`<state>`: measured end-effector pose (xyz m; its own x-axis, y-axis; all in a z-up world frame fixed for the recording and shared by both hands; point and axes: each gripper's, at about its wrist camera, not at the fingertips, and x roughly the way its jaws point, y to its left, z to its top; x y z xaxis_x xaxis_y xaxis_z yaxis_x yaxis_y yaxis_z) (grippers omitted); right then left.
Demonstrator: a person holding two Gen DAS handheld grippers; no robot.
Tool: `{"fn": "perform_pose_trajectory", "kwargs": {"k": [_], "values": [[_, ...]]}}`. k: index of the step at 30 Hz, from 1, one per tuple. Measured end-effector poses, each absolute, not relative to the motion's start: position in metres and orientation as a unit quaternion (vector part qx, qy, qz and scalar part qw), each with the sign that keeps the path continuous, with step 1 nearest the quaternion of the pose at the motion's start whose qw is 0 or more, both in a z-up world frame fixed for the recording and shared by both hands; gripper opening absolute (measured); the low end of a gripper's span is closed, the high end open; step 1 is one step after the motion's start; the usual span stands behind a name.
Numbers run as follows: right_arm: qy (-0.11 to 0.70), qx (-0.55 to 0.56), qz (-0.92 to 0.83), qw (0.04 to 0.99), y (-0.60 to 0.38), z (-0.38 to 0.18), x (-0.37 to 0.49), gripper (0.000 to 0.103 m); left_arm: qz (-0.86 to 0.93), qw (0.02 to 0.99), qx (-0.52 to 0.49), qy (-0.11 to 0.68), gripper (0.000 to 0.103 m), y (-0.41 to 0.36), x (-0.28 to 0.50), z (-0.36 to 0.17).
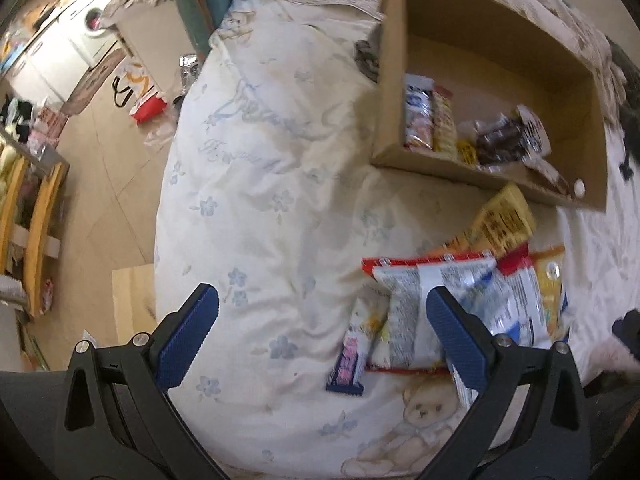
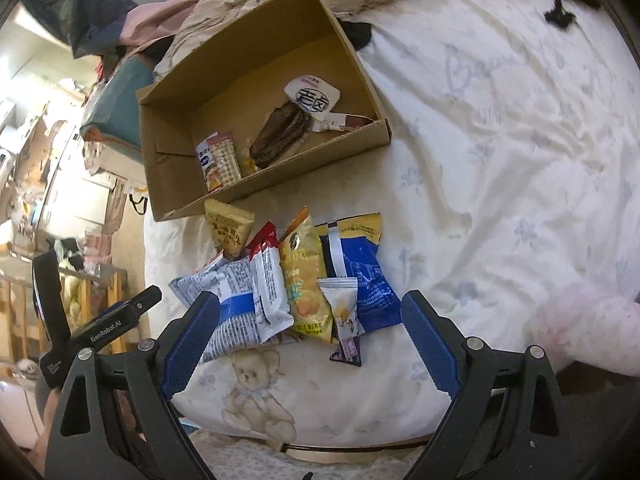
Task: Organize snacks
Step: 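Grasp white-and-purple bar with left tool and lift it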
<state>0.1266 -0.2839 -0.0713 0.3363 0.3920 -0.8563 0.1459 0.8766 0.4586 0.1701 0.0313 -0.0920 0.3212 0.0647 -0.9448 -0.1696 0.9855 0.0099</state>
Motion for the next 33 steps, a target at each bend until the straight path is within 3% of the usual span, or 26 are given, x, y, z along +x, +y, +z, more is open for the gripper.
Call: {"fn": "perform_pose_trajectory", "kwargs": {"k": [5, 7, 9, 16, 18, 26, 27, 28, 33], "values": [[0.571, 0.23, 0.06, 0.785, -0.282, -0.076, 0.133, 0.094, 0.102, 0.793, -0.105, 0.592, 0.098, 0.056, 0.174, -0.116], [0.576, 0.221, 0.056, 0.785, -0.281, -0.078, 0.135, 0.094, 0.085, 0.774, -0.088, 0.621, 0.086, 0.049, 0.174, -0.13], [0.578, 0.215, 0.052, 0.785, -0.28, -0.08, 0.136, 0.094, 0.066, 0.757, -0.074, 0.646, 0.067, 0.041, 0.169, -0.143], [0.578, 0.198, 0.05, 0.79, -0.276, -0.081, 0.138, 0.094, 0.04, 0.739, -0.067, 0.669, 0.059, 0.027, 0.169, -0.165], [0.58, 0.192, 0.051, 0.79, -0.274, -0.081, 0.139, 0.094, 0.028, 0.738, -0.077, 0.67, 0.044, 0.025, 0.17, -0.166], [0.583, 0.176, 0.048, 0.792, -0.27, -0.082, 0.138, 0.094, 0.018, 0.72, -0.047, 0.692, 0.041, 0.016, 0.16, -0.177], [0.583, 0.178, 0.049, 0.792, -0.27, -0.082, 0.138, 0.094, 0.016, 0.721, -0.045, 0.691, 0.02, 0.017, 0.161, -0.176], [0.582, 0.18, 0.049, 0.791, -0.269, -0.082, 0.138, 0.094, 0.015, 0.721, -0.043, 0.692, 0.015, 0.018, 0.161, -0.174], [0.591, 0.214, 0.069, 0.775, -0.27, -0.089, 0.142, 0.094, 0.013, 0.742, -0.078, 0.665, 0.014, 0.03, 0.156, -0.145]]}}
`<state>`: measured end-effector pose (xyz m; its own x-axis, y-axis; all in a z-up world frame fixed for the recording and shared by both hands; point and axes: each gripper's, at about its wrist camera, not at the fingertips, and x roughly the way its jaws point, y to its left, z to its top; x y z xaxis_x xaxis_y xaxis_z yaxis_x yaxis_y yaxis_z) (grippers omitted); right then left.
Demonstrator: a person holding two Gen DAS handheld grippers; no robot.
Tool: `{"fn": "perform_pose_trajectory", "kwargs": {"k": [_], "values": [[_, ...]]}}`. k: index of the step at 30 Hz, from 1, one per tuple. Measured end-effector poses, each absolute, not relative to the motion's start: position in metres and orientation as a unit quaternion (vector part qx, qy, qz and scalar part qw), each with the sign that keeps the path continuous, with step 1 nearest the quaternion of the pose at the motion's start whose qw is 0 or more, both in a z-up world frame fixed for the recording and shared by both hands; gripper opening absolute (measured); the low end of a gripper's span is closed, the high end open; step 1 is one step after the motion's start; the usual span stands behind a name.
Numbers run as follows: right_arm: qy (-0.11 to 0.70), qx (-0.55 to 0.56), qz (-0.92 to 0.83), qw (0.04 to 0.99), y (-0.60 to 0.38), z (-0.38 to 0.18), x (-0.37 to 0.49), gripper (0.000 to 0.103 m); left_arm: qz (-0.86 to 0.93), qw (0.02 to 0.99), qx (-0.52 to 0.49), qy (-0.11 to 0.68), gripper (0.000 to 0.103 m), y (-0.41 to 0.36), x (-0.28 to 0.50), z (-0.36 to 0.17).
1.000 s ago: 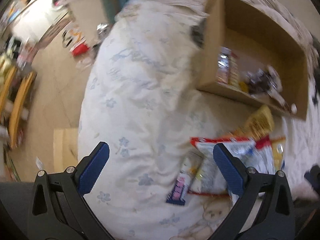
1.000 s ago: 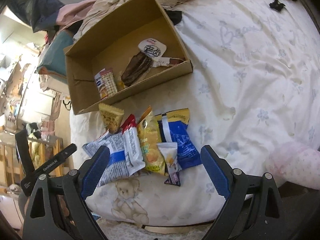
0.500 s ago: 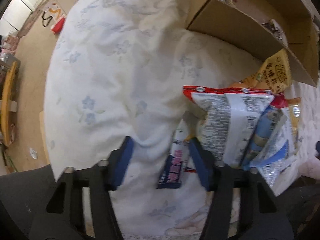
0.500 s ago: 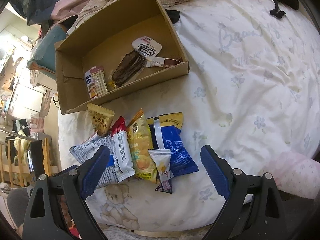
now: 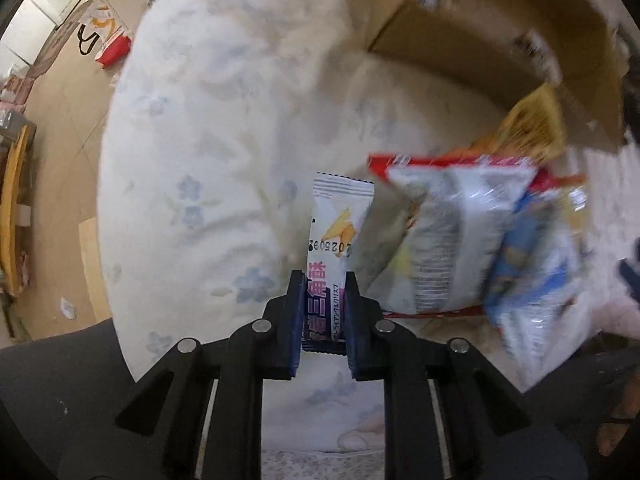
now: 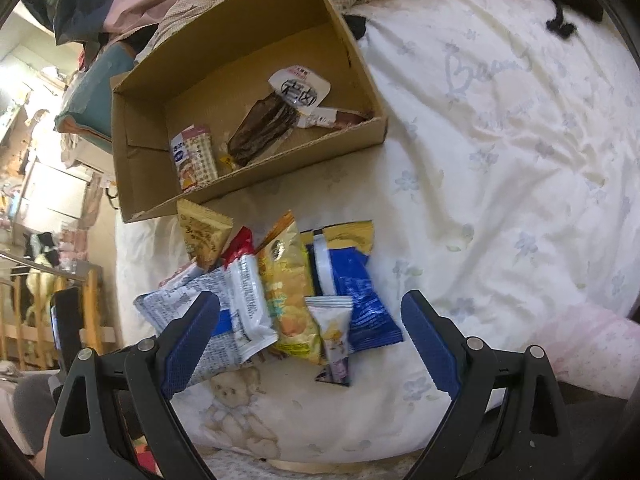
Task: Organize snacks
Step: 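Grasp white-and-purple bar with left tool and lift it, then grasp white bar with red top with the right tool and lift it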
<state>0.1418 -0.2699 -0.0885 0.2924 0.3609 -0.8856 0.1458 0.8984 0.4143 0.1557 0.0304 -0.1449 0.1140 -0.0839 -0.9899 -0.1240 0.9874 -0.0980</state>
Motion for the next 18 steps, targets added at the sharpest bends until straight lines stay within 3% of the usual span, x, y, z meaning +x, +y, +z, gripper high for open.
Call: {"fn": "perform_pose_trajectory", "kwargs": {"k": [1, 5, 11, 18], "values": [[0.593, 0.224, 0.078, 0.769, -0.269, -0.09, 0.143, 0.093, 0.01, 0.749, -0.087, 0.656, 0.014, 0.033, 0.153, -0.134], [0.606, 0.252, 0.121, 0.745, -0.26, -0.098, 0.148, 0.069, 0.003, 0.774, -0.114, 0.623, 0.014, 0.043, 0.138, -0.096], [0.631, 0.162, 0.121, 0.749, -0.219, -0.112, 0.164, 0.055, -0.001, 0.796, -0.123, 0.592, 0.014, 0.051, 0.142, -0.078], [0.637, 0.03, 0.107, 0.763, -0.175, -0.128, 0.17, 0.055, 0.004, 0.797, -0.136, 0.588, 0.014, 0.046, 0.144, -0.082]]}}
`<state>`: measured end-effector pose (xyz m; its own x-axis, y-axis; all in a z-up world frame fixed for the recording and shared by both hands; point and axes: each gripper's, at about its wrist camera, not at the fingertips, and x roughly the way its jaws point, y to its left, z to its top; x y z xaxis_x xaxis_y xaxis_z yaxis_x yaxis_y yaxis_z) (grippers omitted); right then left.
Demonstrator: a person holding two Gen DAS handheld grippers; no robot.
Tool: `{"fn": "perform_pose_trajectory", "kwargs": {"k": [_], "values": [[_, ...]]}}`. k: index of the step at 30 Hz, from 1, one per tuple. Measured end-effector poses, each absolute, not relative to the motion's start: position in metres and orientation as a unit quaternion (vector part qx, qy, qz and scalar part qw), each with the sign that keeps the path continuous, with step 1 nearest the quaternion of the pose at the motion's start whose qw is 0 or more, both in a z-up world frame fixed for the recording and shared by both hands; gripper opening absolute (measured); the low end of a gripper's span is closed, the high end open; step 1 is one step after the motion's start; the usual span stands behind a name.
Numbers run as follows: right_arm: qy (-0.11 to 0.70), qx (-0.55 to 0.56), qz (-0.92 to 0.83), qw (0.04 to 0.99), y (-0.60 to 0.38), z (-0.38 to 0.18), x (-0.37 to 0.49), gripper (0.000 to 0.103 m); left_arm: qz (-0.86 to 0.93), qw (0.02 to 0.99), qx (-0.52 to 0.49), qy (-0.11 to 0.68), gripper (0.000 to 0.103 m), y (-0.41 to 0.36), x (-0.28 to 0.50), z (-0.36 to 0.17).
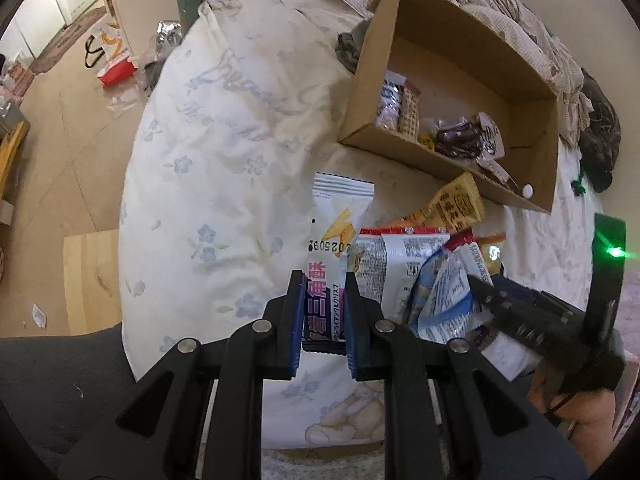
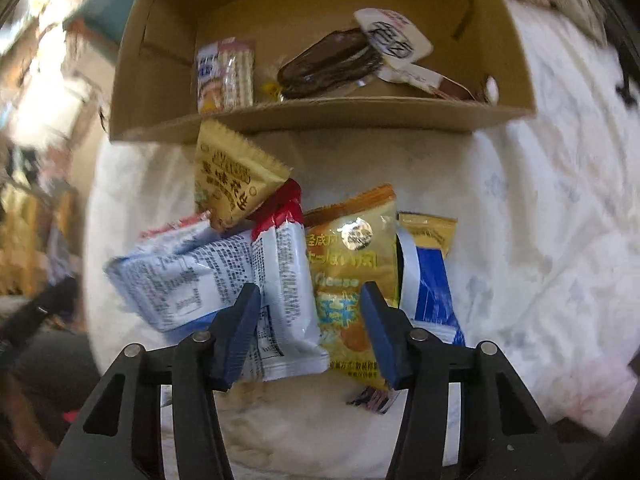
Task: Organize snacks
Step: 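Grasp white bar with red top with the right tool and lift it, then carry both bars over the box and open both tools to drop them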
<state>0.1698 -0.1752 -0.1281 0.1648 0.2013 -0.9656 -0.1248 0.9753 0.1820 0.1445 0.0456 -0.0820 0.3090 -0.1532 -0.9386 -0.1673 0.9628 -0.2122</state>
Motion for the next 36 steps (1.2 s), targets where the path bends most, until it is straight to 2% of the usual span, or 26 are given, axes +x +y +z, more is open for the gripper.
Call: {"fn": "perform_pose_trajectory", "kwargs": {"k": [3, 4, 6, 7, 8, 20, 29, 36], "values": [[0.628, -0.016, 0.111, 0.77, -0.162, -0.13, 0.166, 0.055, 0.009, 0.799, -0.139, 0.585, 0.014, 0.047, 0.147, -0.082], [0.626, -0.023, 0.114, 0.771, -0.16, -0.129, 0.165, 0.052, 0.009, 0.799, -0.142, 0.585, 0.014, 0.048, 0.148, -0.082], [0.621, -0.017, 0.14, 0.771, -0.156, -0.126, 0.163, 0.025, 0.009, 0.799, -0.144, 0.584, 0.014, 0.048, 0.148, -0.082], [0.619, -0.013, 0.146, 0.771, -0.155, -0.124, 0.162, 0.018, 0.009, 0.8, -0.144, 0.583, 0.014, 0.048, 0.148, -0.081], [0.615, -0.011, 0.15, 0.774, -0.155, -0.122, 0.161, 0.017, 0.008, 0.801, -0.143, 0.581, 0.014, 0.047, 0.149, -0.081], [0.574, 0.121, 0.162, 0.794, -0.224, -0.078, 0.13, 0.016, 0.015, 0.81, -0.131, 0.572, 0.014, 0.048, 0.143, -0.078], [0.463, 0.17, 0.166, 0.854, -0.256, -0.024, 0.115, 0.016, 0.012, 0.844, -0.136, 0.519, 0.014, 0.038, 0.14, -0.053], [0.407, 0.213, 0.165, 0.873, -0.272, 0.0, 0.124, 0.016, 0.001, 0.855, -0.137, 0.501, 0.014, 0.036, 0.158, -0.024]]}}
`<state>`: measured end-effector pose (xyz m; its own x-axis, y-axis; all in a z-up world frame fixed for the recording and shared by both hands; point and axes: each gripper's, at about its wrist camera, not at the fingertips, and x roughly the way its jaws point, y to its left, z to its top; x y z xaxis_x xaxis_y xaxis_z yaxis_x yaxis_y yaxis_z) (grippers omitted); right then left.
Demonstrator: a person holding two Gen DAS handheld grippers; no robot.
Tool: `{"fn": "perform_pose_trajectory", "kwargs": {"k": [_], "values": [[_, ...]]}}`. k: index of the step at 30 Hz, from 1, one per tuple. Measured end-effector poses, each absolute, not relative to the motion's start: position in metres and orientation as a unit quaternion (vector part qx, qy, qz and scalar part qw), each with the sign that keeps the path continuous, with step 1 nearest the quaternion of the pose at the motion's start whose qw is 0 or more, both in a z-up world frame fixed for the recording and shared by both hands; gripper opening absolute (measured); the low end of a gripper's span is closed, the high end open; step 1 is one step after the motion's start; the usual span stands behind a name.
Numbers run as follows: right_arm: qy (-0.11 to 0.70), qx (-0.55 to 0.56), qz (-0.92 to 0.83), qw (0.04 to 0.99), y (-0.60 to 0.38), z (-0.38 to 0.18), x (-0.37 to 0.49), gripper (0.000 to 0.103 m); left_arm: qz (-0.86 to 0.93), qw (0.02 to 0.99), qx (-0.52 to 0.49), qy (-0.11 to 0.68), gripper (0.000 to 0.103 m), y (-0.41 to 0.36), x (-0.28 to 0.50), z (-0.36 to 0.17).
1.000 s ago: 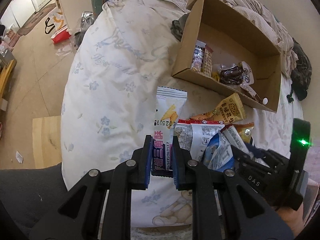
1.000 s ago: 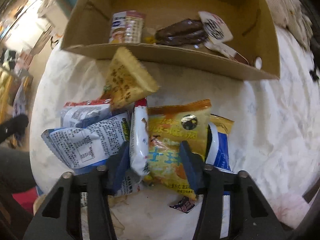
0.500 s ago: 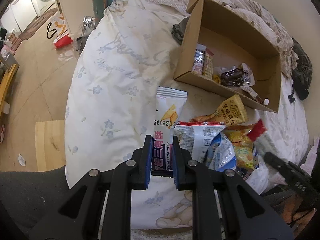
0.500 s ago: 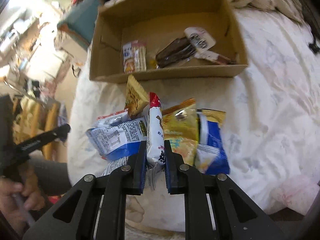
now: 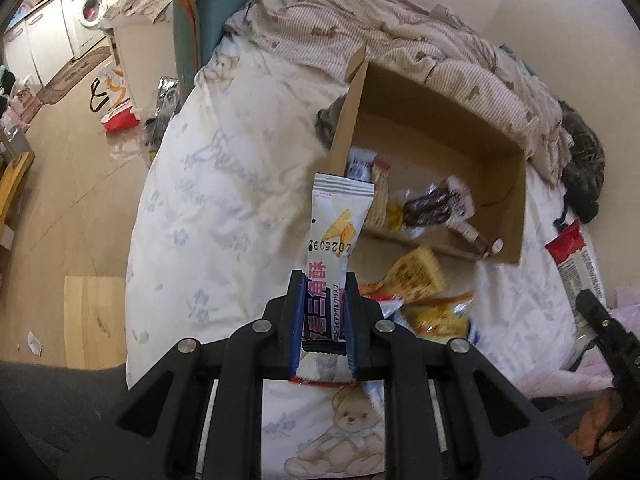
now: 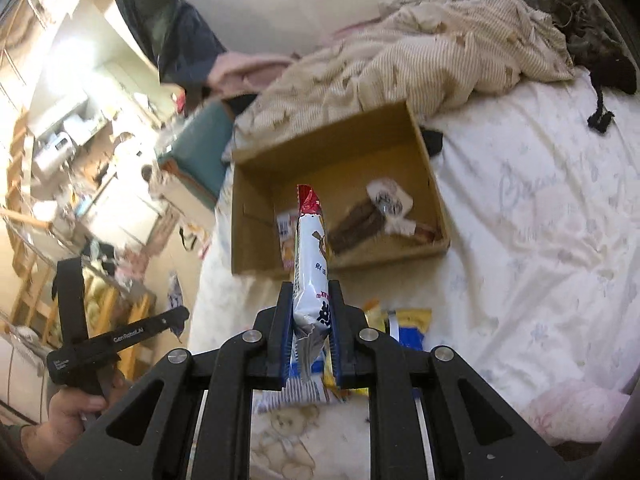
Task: Organize snacks
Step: 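Carry both bars over the box and open both tools to drop them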
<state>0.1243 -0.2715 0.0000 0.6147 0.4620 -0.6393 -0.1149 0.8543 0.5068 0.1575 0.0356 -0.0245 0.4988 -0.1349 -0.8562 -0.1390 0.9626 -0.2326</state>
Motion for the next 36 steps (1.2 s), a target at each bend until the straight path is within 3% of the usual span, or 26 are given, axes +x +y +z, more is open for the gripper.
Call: {"fn": "perform_pose_trajectory", "kwargs": {"k": [10, 21, 36], "values": [[0.411, 0.236, 0.148, 0.868, -0.28, 0.001, 0.183, 0.016, -0.017, 0.875, -0.078, 0.477, 0.014, 0.016, 0.213, 0.01], [0.441, 0.215, 0.132, 0.861, -0.266, -0.024, 0.245, 0.016, -0.026, 0.87, -0.069, 0.488, 0.014, -0.017, 0.276, -0.021], [0.497, 0.19, 0.137, 0.836, -0.252, -0.068, 0.274, 0.016, -0.038, 0.864, -0.053, 0.5, 0.015, -0.024, 0.301, -0.06]]}}
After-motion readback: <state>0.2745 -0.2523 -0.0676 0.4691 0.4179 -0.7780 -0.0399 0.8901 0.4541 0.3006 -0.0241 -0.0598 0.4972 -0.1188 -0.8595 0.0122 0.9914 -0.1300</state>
